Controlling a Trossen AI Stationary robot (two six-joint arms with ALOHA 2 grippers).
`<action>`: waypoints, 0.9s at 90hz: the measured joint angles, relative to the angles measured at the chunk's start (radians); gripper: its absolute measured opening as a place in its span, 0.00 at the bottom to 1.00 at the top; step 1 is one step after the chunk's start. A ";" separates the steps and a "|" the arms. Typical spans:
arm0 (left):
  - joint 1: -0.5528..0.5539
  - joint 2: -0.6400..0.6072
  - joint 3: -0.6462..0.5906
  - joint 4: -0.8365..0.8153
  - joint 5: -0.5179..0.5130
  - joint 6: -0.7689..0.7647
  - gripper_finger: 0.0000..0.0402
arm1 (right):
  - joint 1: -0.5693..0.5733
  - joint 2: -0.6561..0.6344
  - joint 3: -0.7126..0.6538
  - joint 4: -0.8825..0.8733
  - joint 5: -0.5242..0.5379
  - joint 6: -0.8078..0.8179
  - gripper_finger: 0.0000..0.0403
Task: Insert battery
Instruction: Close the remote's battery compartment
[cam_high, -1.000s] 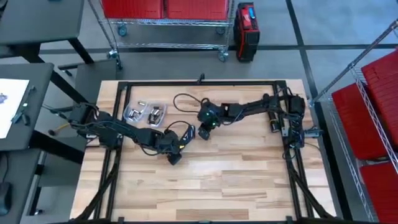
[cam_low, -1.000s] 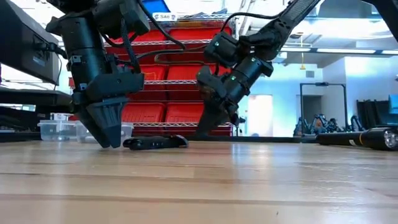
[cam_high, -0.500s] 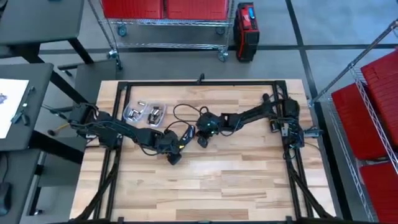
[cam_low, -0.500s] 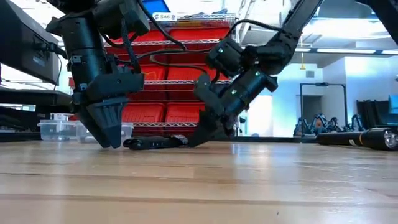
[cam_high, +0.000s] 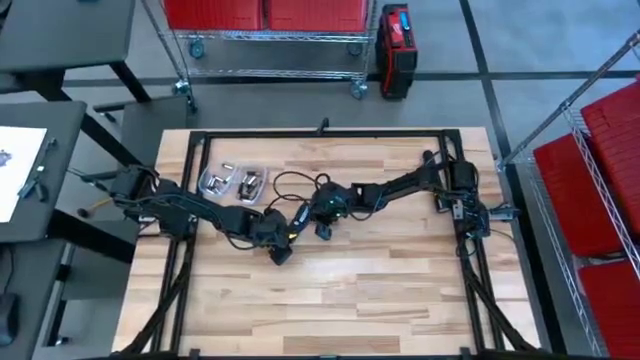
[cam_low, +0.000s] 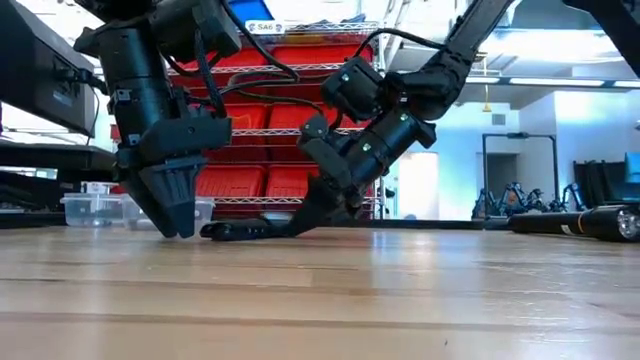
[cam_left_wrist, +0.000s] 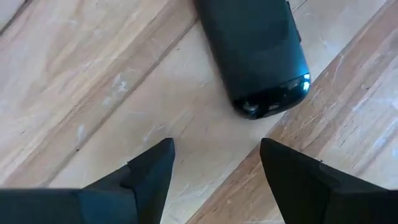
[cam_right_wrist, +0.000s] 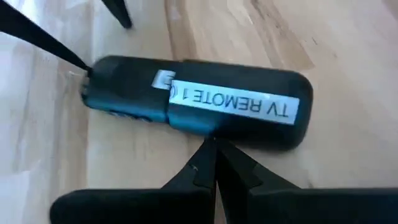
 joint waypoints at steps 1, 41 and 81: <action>0.000 0.000 0.000 0.000 0.000 0.000 0.55 | 0.000 0.000 0.003 0.000 0.000 0.000 0.00; 0.000 0.000 0.000 0.000 0.000 0.000 0.55 | 0.004 0.006 0.096 -0.060 0.000 -0.001 0.00; 0.000 0.000 0.000 0.003 0.000 0.007 0.55 | 0.004 0.023 0.103 -0.049 -0.001 0.005 0.00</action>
